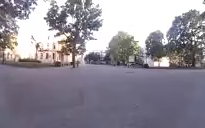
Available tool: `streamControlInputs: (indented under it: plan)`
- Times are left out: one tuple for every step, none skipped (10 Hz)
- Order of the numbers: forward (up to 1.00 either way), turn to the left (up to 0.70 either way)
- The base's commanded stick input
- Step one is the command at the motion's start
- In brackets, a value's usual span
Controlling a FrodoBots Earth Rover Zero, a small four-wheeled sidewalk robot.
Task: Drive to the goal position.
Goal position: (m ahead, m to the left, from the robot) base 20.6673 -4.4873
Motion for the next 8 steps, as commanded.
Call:
streamControlInputs:
  plan:
    - [0.7,0.0]
    - [0.7,0.0]
    - [0.7,0.0]
    - [0.7,0.0]
    - [0.7,0.0]
    - [0.7,0.0]
    - [0.7,0.0]
    - [0.7,0.0]
